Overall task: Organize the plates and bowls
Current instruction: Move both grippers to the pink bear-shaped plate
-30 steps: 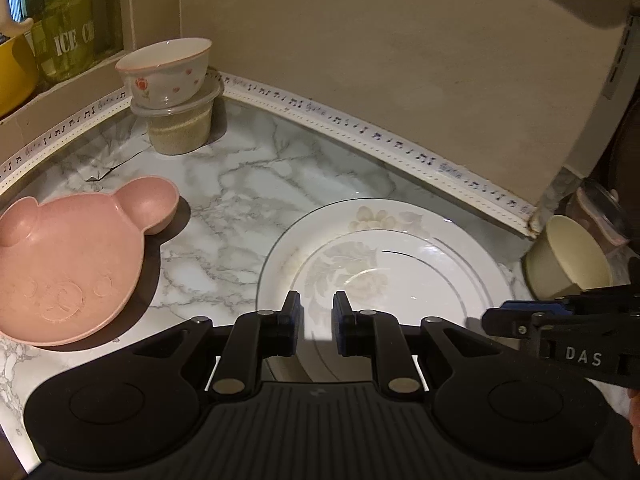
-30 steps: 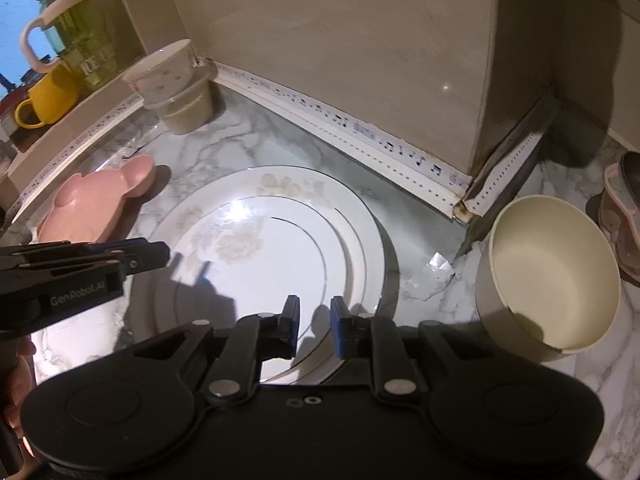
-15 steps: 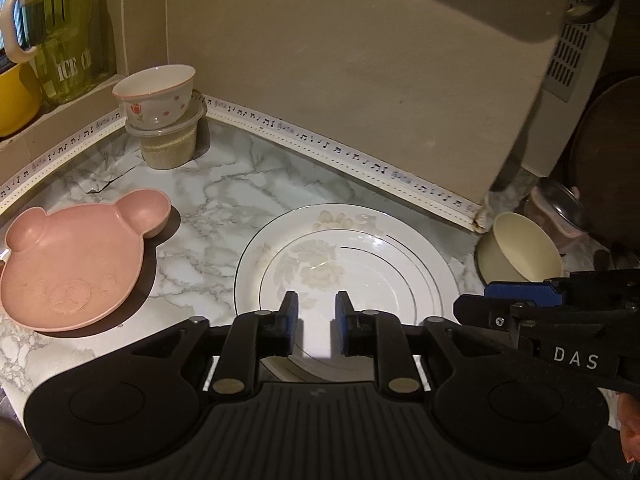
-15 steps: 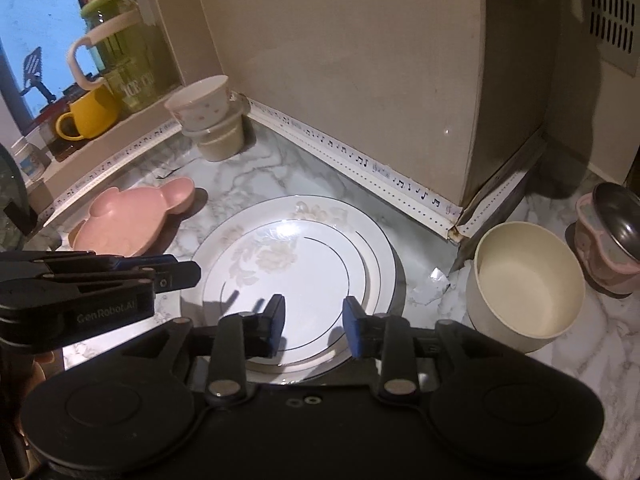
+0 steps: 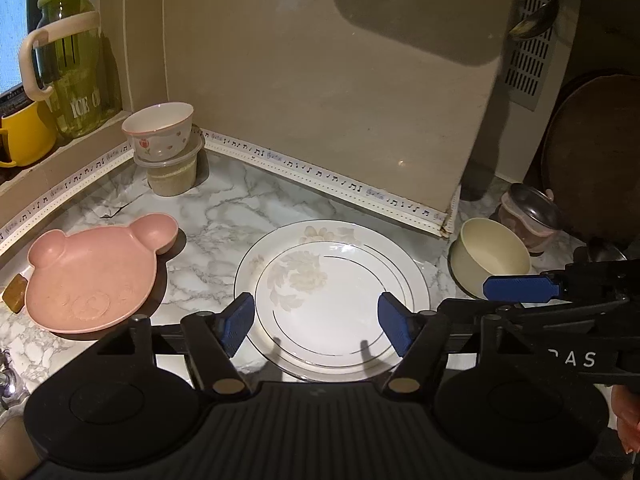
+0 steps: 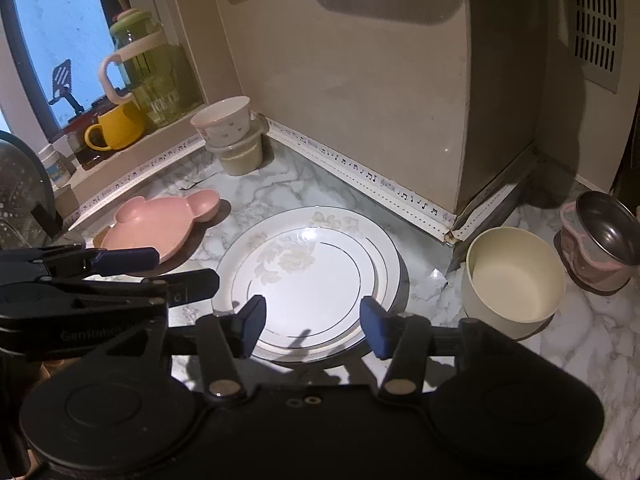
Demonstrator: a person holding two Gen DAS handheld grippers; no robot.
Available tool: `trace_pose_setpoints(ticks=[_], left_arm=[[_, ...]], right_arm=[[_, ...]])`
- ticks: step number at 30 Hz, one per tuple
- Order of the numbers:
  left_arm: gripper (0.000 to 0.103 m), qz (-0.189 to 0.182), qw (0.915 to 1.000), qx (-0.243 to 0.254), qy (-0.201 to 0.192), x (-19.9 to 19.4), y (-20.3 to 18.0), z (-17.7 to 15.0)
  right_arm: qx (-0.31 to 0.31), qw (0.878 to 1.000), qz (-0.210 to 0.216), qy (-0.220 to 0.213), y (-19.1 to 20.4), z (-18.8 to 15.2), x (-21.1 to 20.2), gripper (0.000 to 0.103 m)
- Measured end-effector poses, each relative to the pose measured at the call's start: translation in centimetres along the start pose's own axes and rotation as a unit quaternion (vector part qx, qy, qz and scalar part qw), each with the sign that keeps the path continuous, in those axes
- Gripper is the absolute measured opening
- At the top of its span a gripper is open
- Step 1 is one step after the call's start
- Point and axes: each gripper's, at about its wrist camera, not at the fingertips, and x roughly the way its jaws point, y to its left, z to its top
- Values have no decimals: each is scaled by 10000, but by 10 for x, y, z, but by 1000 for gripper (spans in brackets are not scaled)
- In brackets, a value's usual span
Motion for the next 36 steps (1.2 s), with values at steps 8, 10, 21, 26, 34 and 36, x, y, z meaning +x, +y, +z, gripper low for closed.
trace_pose_setpoints(ticks=[8,10,21,26,34,36], left_arm=[[73,-24,10000,-52,-69,-19,1,-2],[73,-33,9999,-81,-92,-23,4,-2],[79,117,9989,-444,-134,-39,36,-1],[91,452,9973,-538,-222,-41,64,-1],[102,837,9937,-702,-256,-38,114,0],[102,917,9917,-872,-226,-34,130,0]], right_arm=[[-106,9999,51,-79,7,-2,-17,66],[-140,9998,89,-86,10,-1,-19,70],[-544,9977,378,-173,40,12,-18,98],[-689,9962,500,-186,59,25,-2,102],[-754,9955,573,-46,80,45,40,102],[-706,9958,585,7,83,50,53,102]])
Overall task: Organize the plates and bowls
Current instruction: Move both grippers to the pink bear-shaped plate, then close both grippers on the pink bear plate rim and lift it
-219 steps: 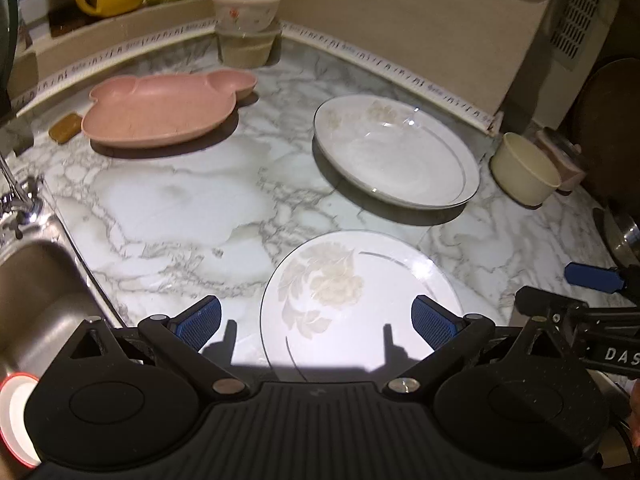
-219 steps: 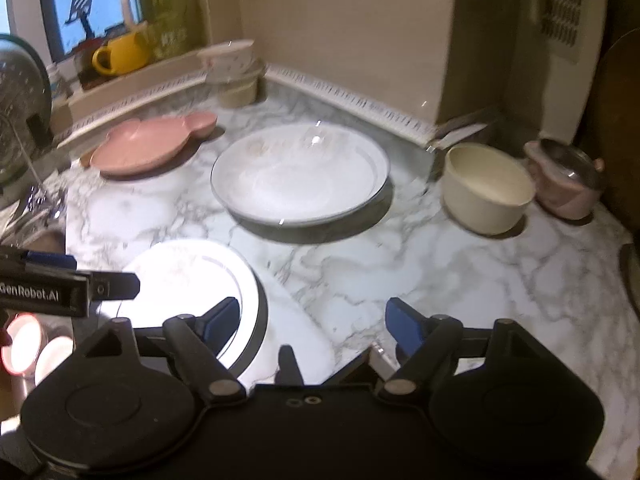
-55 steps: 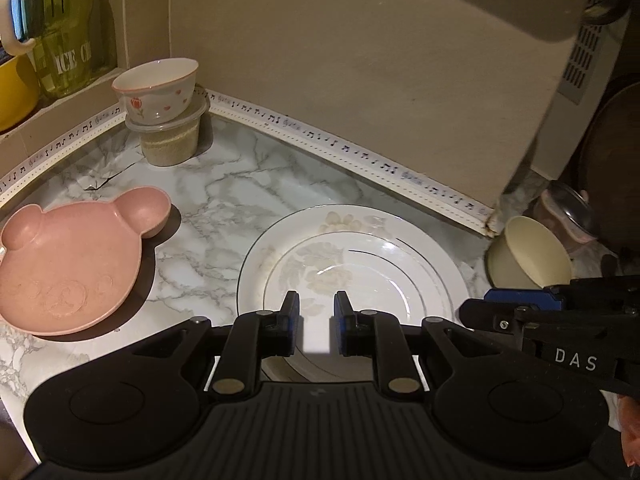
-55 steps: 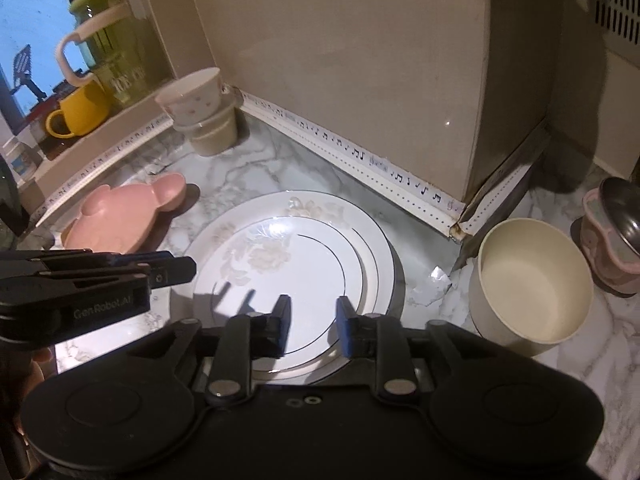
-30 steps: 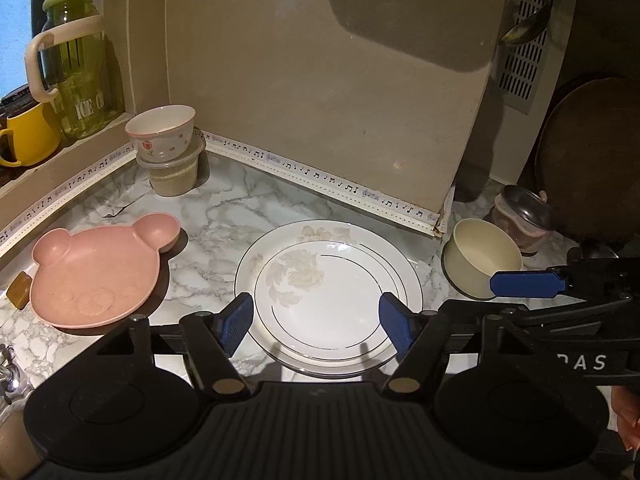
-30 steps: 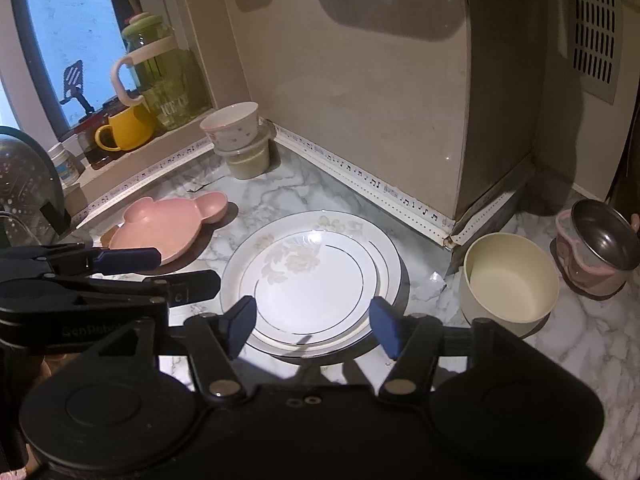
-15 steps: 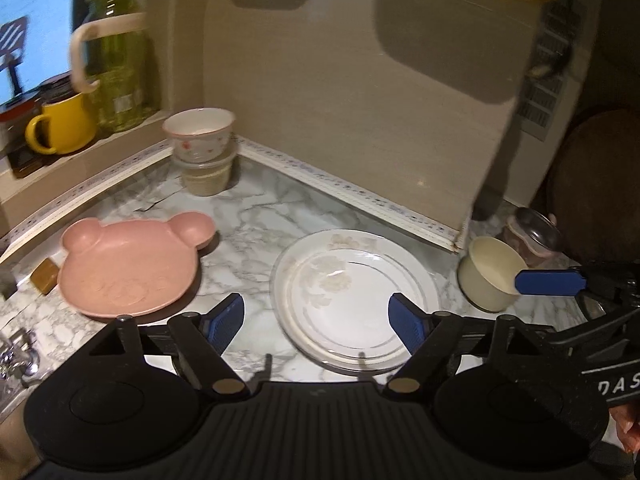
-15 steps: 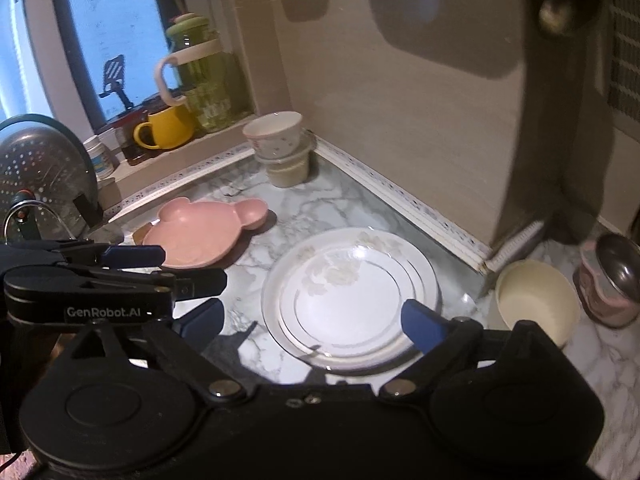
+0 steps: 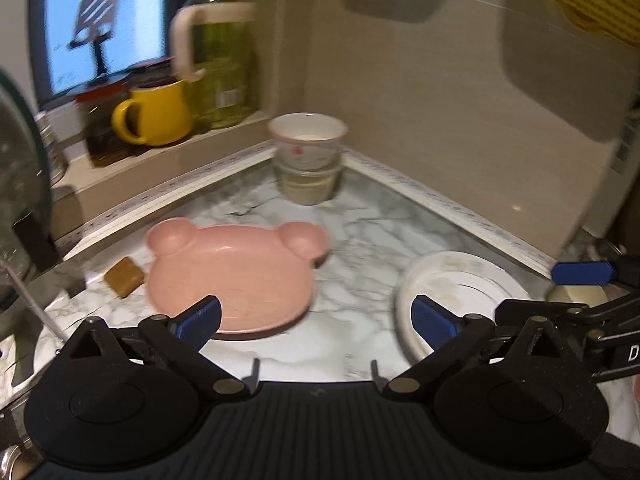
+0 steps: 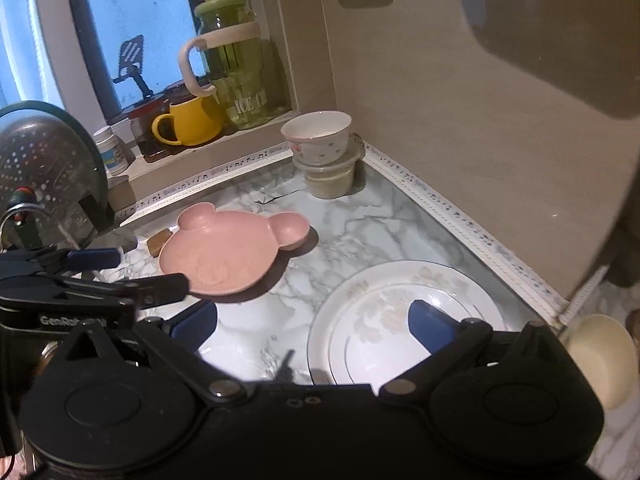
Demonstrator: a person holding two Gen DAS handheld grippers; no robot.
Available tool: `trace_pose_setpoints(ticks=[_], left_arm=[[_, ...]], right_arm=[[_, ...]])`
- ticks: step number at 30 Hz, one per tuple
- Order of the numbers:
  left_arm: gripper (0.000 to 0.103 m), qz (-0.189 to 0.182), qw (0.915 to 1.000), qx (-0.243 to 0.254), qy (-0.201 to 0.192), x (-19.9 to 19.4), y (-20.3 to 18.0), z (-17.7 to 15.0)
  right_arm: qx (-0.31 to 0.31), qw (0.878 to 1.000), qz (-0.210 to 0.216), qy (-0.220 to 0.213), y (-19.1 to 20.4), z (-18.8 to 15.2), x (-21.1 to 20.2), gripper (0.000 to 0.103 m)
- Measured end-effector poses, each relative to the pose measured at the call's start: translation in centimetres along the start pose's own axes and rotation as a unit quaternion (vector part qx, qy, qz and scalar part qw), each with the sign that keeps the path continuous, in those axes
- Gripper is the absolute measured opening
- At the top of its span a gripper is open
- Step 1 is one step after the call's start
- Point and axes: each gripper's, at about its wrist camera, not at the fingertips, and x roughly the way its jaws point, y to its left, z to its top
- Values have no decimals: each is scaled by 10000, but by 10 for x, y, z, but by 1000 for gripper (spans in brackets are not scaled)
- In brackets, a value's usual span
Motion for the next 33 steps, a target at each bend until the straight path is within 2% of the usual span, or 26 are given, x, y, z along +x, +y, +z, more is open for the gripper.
trace_pose_setpoints(ticks=[3,7,12,16,21,33], left_arm=[[102,136,9996,-233,36,10,22,3],[102,554,9981,-280,43,25,40,5],[102,876,9955,-342,104,43,56,5],[102,864,9953,-419,140,58,68,7],[102,1067,9936,-303,225,81,78,6],[101,1275,9883,-672,494,127,111,6]], right_arm=[[54,10000,9,67,0,8,19,102],[152,9998,53,122,-2,15,42,101],[35,9994,131,332,1,24,73,95],[-45,9990,114,441,4,30,98,93],[45,9976,155,674,5,33,129,89],[-19,9936,174,1115,29,34,186,76]])
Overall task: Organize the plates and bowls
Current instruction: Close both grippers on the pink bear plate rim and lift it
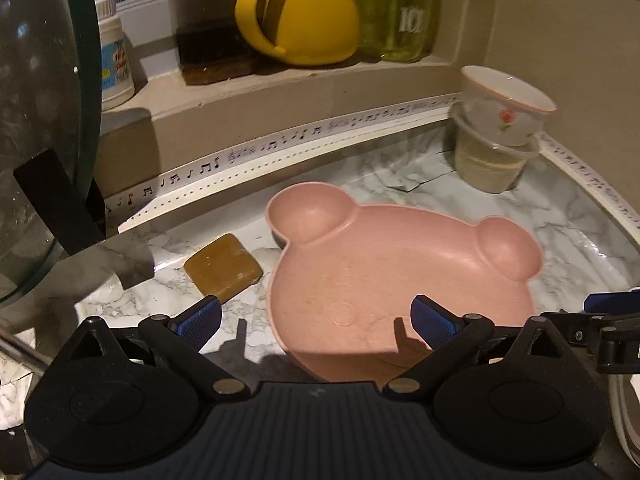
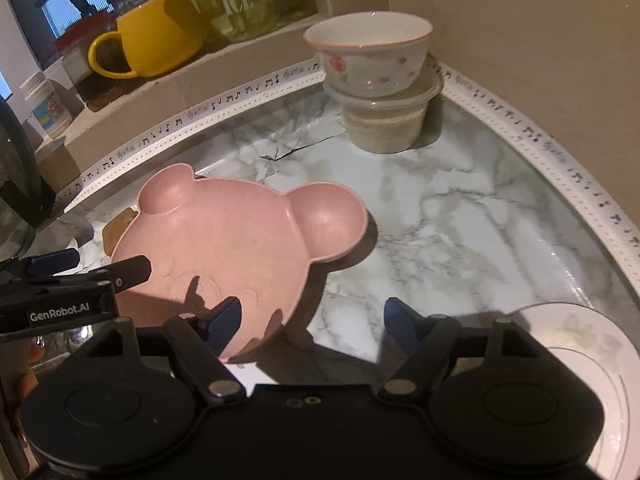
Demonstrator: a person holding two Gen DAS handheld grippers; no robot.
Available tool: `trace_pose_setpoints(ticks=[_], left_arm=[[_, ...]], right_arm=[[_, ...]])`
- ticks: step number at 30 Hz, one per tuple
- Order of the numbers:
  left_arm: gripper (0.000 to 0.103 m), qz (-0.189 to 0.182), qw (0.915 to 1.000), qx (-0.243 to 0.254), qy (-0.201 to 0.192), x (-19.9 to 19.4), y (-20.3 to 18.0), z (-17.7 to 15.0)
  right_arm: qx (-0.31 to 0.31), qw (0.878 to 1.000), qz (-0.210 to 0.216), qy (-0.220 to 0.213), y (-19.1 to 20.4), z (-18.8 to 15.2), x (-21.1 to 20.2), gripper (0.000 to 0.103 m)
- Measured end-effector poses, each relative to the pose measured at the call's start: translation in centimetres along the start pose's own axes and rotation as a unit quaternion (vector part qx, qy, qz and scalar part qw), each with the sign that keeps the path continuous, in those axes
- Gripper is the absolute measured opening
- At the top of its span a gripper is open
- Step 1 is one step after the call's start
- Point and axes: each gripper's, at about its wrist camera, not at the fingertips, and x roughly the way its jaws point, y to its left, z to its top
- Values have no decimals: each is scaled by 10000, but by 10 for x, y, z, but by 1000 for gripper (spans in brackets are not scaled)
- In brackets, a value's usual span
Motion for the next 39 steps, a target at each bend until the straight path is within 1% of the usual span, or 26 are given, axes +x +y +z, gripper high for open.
trace_pose_setpoints(ticks=[1,3,5,6,8,10,12,14,15,17,19,24,26,29,36,39], left_arm=[[101,35,10000,-1,23,3,1,0],[100,34,10000,-19,51,8,3,0],[91,37,9999,-48,111,13,5,1],[89,19,9998,-94,156,16,7,1],[76,16,9996,-161,222,20,9,2],[70,13,9995,-183,276,24,10,3],[64,1,9993,-204,308,26,11,3],[54,-3,9992,-234,332,28,12,4],[51,-11,9990,-268,357,29,13,5],[41,-38,9983,-380,435,32,15,5],[38,-49,9976,-485,496,34,17,5],[24,-107,9956,-750,553,36,24,5],[21,-100,9955,-783,534,33,24,5],[19,-117,9954,-783,532,31,24,4],[18,-124,9967,-656,460,19,17,3],[18,-169,9961,-714,493,14,14,3]], right_arm=[[8,10000,15,37,1,1,3,75],[15,9999,38,113,3,2,10,67],[33,9998,41,173,4,2,16,61],[46,9998,39,198,4,3,19,58],[63,9997,33,230,5,3,22,52],[68,9996,35,256,4,3,25,49],[81,9995,35,287,4,3,28,42],[140,9994,27,303,3,2,30,37],[184,9994,34,305,1,2,31,35],[263,9992,89,303,0,2,32,33],[286,9992,98,275,-1,2,31,29],[278,9993,159,212,1,2,28,15],[270,9994,127,183,2,1,26,12],[319,9994,62,149,3,0,25,13],[227,9997,-64,-54,3,-5,11,12],[137,9997,-110,-156,3,-7,2,12]])
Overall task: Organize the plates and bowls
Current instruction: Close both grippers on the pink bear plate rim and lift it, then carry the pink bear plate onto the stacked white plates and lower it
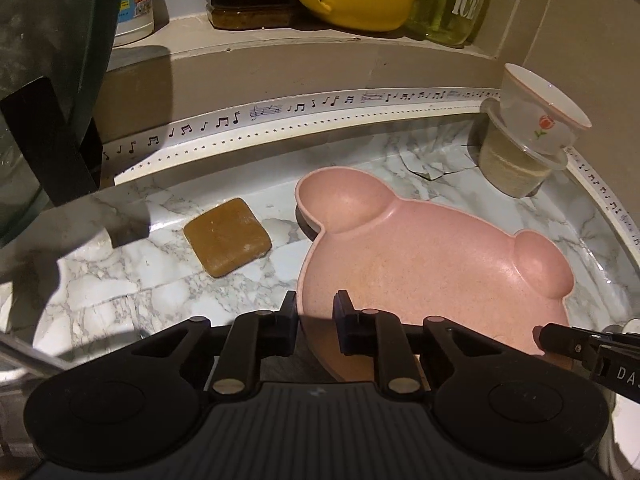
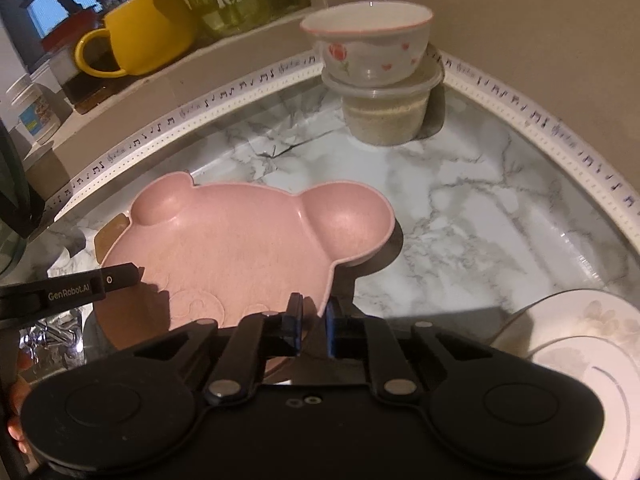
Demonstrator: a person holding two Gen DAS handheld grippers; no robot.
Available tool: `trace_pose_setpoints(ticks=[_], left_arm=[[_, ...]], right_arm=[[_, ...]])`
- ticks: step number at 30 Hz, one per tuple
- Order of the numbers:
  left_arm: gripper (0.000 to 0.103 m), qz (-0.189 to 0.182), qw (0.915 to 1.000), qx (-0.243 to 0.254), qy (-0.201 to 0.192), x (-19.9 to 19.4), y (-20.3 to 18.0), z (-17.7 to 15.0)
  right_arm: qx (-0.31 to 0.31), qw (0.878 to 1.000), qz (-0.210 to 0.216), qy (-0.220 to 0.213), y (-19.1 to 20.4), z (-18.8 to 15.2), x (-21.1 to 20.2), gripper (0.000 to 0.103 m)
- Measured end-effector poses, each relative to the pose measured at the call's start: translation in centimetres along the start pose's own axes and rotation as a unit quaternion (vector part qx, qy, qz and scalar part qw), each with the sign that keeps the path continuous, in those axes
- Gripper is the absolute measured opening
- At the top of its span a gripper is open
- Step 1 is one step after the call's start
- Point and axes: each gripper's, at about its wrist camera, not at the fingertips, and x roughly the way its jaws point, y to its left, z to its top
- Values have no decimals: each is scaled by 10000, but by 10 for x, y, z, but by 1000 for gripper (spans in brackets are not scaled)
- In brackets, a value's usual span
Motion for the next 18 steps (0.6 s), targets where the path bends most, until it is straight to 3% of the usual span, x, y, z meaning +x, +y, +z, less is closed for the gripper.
trace_pose_setpoints(ticks=[18], left_arm=[[18,-593,9977,290,-182,-64,-43,-23]], right_arm=[[312,9989,-146,-325,-32,-39,-84,12]])
